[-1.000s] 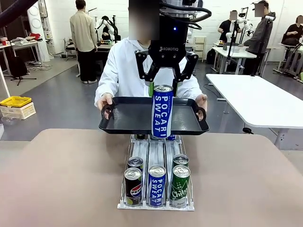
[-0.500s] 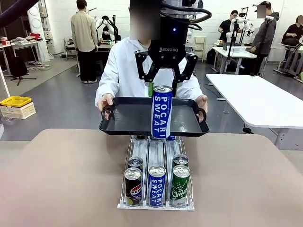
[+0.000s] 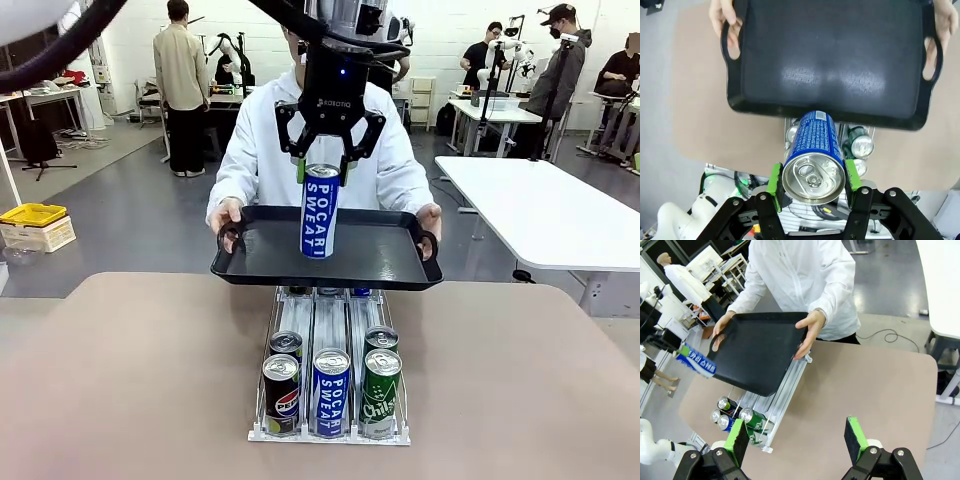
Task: Retrieve and hand over the desired beverage to the person.
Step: Place the picked can on the Handle tray extended by the person, then pick up another can of the same type that the person held from the Automatic Can Dispenser.
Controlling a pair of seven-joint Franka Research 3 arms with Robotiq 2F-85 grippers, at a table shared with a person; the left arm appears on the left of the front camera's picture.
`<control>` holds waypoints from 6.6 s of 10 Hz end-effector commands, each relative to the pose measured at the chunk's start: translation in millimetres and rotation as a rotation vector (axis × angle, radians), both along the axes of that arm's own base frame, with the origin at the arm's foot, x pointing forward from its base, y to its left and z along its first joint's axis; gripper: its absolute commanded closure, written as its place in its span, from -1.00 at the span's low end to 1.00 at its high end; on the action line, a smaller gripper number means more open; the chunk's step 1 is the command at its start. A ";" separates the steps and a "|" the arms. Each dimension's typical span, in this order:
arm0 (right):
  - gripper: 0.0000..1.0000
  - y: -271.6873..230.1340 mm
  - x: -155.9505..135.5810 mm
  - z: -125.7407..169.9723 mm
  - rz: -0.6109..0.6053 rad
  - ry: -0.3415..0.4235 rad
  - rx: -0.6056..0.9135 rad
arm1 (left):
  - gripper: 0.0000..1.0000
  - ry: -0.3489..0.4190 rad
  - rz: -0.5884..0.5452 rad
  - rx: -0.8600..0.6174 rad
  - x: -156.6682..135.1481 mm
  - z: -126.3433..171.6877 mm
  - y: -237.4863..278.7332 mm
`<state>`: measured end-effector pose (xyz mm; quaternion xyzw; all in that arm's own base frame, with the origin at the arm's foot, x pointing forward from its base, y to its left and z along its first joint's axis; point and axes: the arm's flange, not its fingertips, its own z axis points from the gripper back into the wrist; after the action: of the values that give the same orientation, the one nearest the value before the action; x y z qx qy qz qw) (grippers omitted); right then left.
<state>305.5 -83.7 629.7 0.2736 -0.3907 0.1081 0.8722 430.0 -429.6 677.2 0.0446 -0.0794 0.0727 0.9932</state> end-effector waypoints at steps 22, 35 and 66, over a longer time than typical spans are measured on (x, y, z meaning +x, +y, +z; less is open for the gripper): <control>-1.00 -0.7 2.3 -1.5 0.022 -0.007 0.016 | -1.00 0.004 -0.082 -0.029 116.2 -48.7 -20.1; -1.00 -0.7 2.3 -1.5 0.022 -0.007 0.016 | -1.00 -0.068 -0.646 -0.147 -55.5 12.6 140.1; -1.00 -0.7 2.3 -1.5 0.022 -0.007 0.016 | -1.00 -0.523 -0.809 -0.517 -114.8 -19.6 425.8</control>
<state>305.1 -85.0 629.5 0.2722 -0.3905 0.1067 0.8730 315.1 -5.0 657.8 -0.2555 -0.3132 -0.2895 0.8676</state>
